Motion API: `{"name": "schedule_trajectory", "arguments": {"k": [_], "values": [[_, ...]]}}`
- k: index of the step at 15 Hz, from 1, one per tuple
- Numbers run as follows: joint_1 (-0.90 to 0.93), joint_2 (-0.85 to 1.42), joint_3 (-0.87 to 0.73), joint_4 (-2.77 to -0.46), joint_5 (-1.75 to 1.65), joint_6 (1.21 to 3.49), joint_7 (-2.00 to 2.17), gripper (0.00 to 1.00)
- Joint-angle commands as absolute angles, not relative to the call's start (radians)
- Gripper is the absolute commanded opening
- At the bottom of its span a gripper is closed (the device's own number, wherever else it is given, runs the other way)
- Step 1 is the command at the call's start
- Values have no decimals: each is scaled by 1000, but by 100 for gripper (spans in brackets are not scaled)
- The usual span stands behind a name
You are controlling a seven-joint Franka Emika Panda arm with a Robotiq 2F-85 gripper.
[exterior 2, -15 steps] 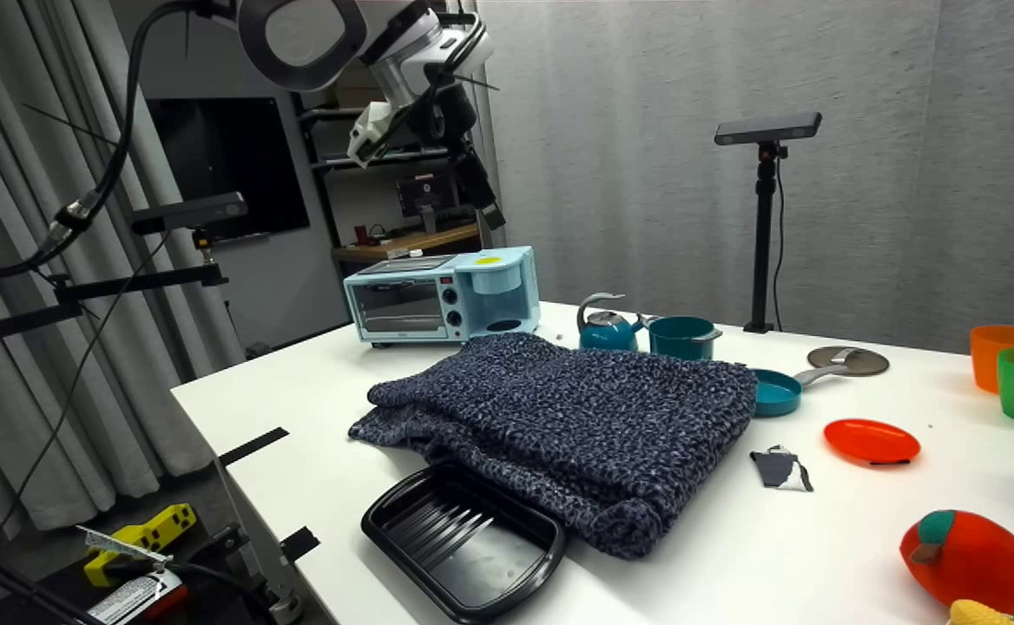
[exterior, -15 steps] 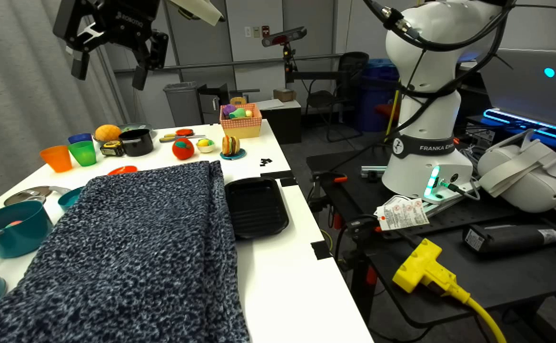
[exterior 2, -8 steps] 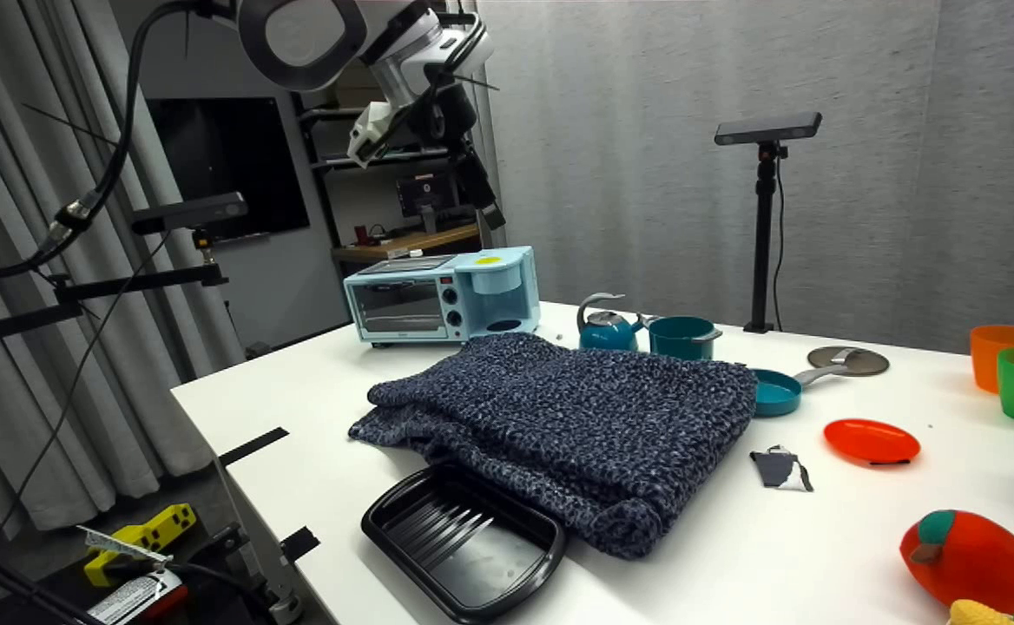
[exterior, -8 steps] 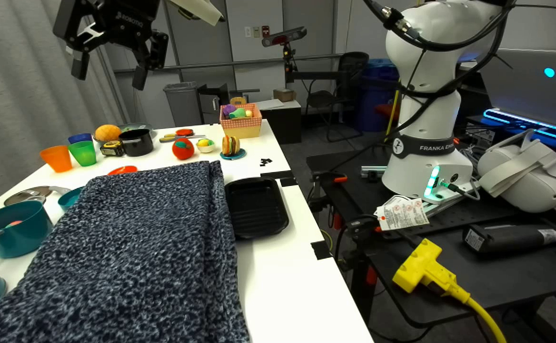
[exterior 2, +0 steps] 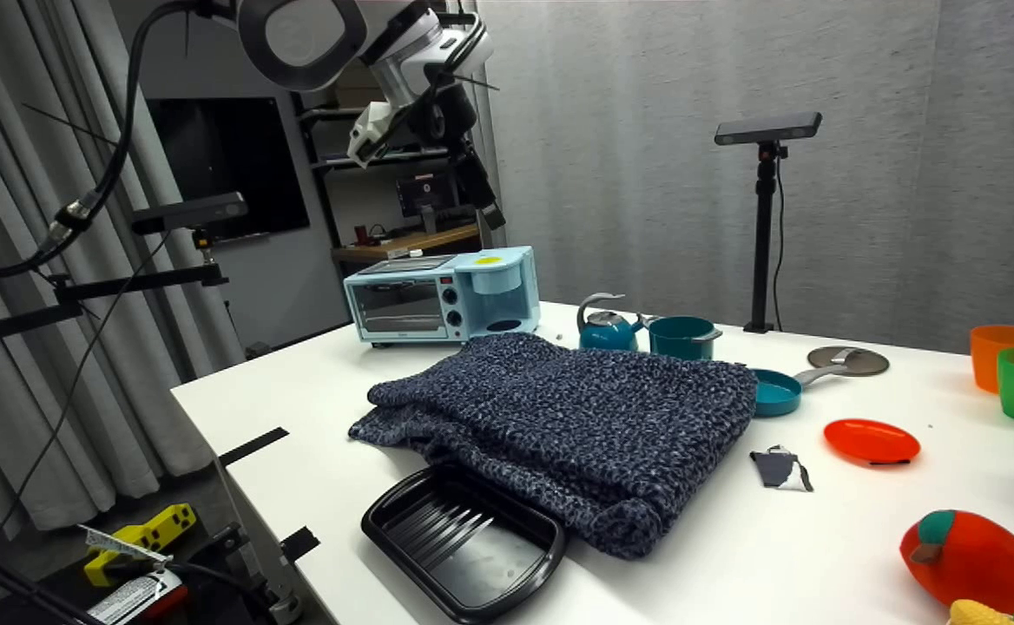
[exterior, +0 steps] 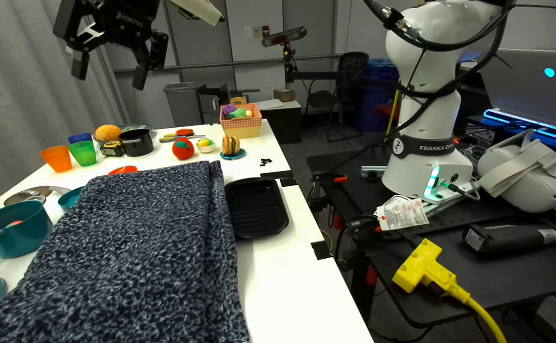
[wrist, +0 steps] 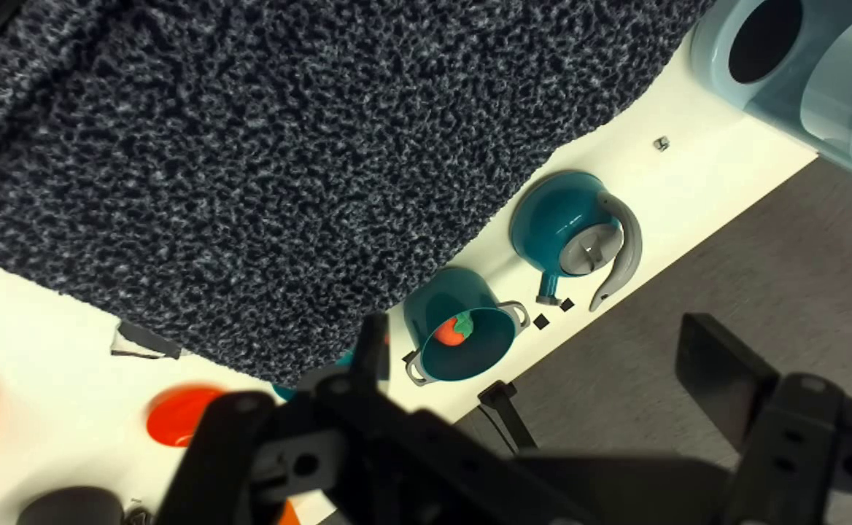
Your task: Fold the thing on the table
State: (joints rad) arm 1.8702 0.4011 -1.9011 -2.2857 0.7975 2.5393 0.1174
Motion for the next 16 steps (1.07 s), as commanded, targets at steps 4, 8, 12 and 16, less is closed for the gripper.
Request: {"name": "schedule_trajectory", "arguments": {"k": [4, 8, 12, 16], "values": [[1846, 419, -1881, -2282, 824, 2528, 101, 100], [1846, 419, -1881, -2282, 824, 2528, 101, 100], [1777, 391, -1828, -2289, 790, 2529, 120, 100], [1641, 351, -1702, -2322, 766, 2545, 120, 100]]}}
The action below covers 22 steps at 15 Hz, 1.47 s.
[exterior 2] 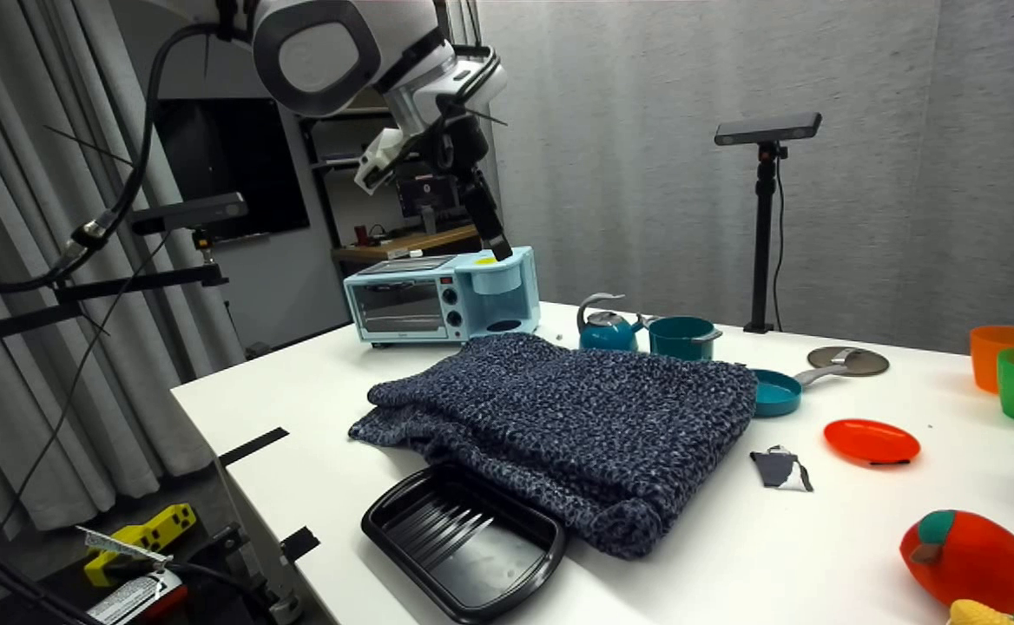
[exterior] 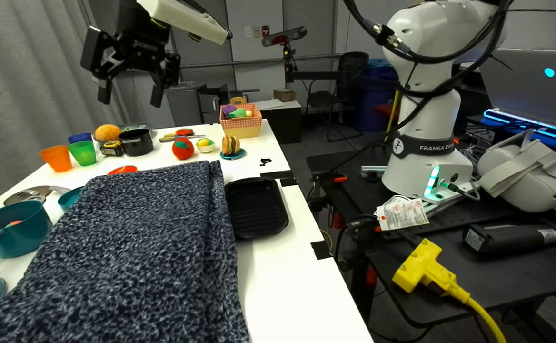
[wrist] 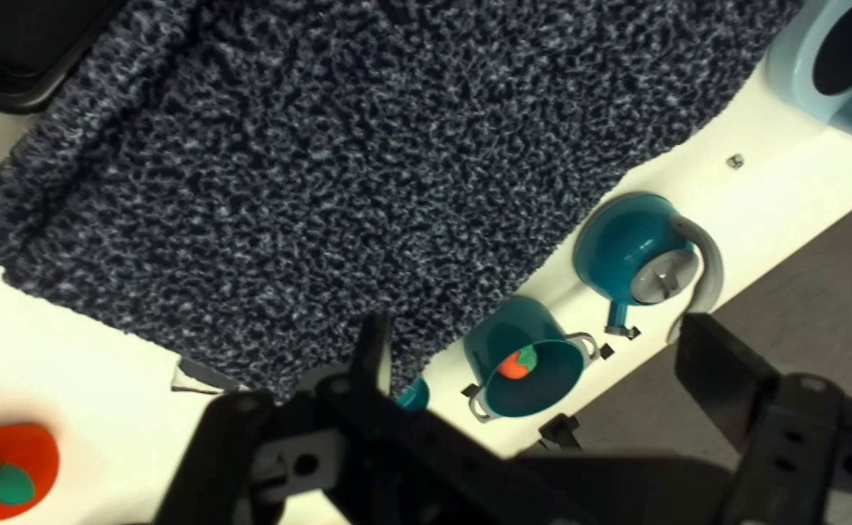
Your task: Fold the thing on the table
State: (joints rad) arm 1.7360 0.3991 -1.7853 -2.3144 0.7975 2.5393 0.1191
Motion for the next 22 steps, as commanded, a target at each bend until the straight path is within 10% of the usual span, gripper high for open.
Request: {"name": "schedule_trajectory", "arguments": {"k": [1, 22], "values": [[1603, 346, -1667, -2331, 760, 2545, 127, 100], [1604, 334, -1516, -2359, 686, 2228, -41, 100]]}}
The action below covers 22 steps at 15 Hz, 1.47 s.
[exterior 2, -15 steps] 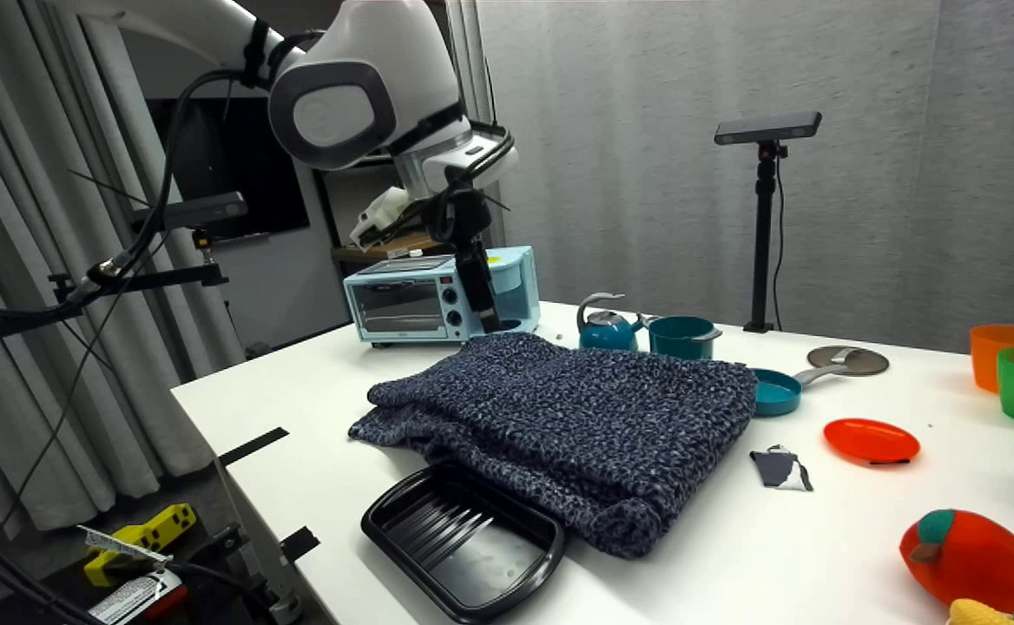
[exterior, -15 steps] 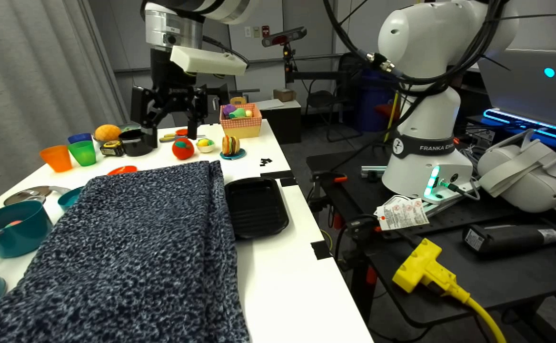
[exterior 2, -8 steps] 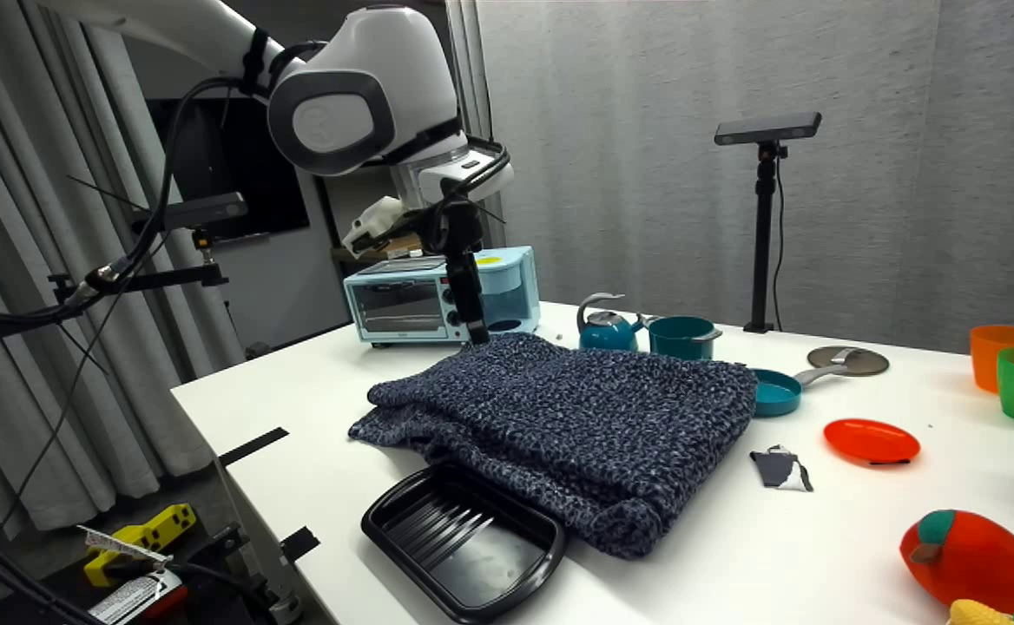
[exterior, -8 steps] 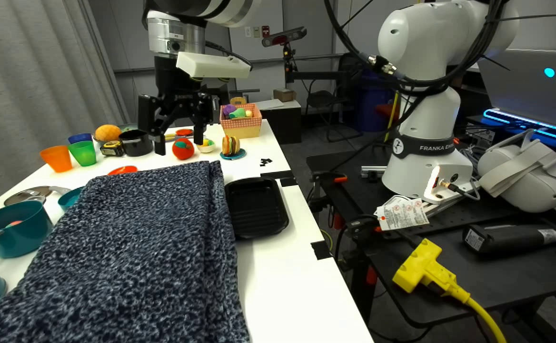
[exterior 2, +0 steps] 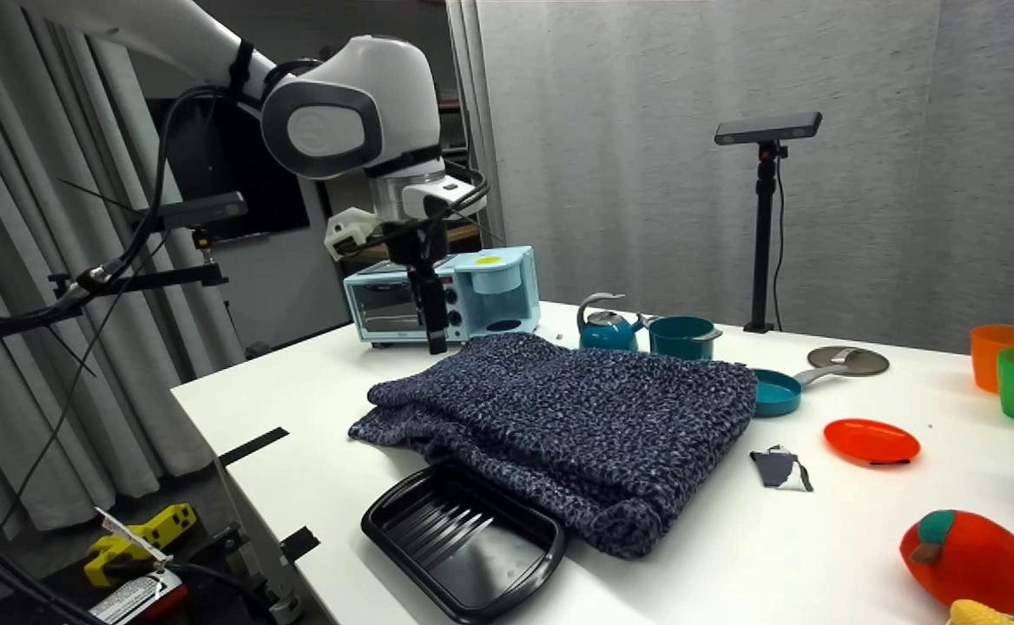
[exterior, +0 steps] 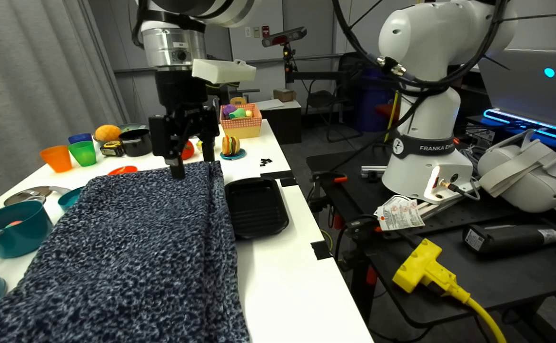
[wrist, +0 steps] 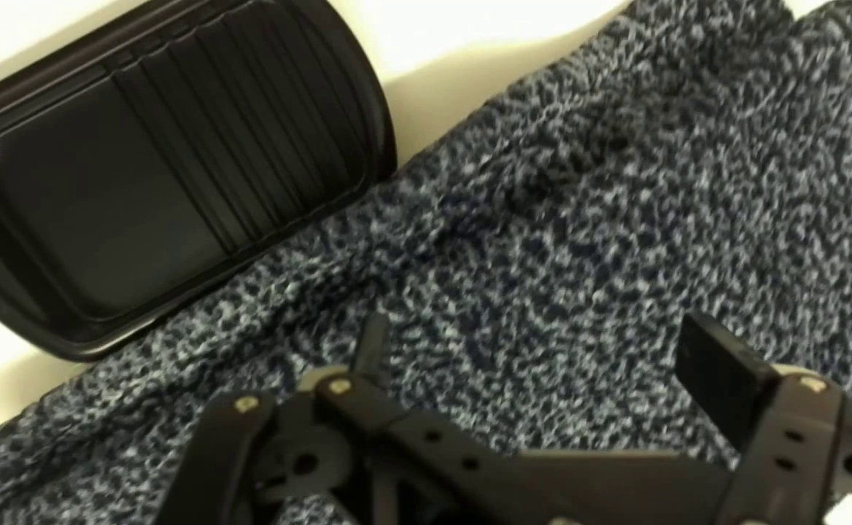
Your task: Fold the thing on the table
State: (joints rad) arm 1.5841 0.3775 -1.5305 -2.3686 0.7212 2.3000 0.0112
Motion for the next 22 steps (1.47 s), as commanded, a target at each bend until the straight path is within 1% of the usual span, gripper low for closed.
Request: {"name": "schedule_trajectory", "arguments": {"k": [1, 3, 4, 5, 11, 13, 16, 22], "values": [[1614, 335, -1503, -2359, 686, 2202, -57, 100], [1612, 359, -1471, -2349, 665, 2136, -74, 100], [1616, 377, -1486, -2364, 707, 2192, -47, 100], [1584, 274, -1428, -2372, 594, 2236, 22, 100], [1562, 261, -1394, -2364, 555, 2237, 6, 100], [1477, 211, -1294, -2353, 462, 2255, -24, 100], [1287, 146, -1059, -2356, 385, 2261, -81, 100], [894, 238, -589, -2292, 525, 2185, -354, 100]]}}
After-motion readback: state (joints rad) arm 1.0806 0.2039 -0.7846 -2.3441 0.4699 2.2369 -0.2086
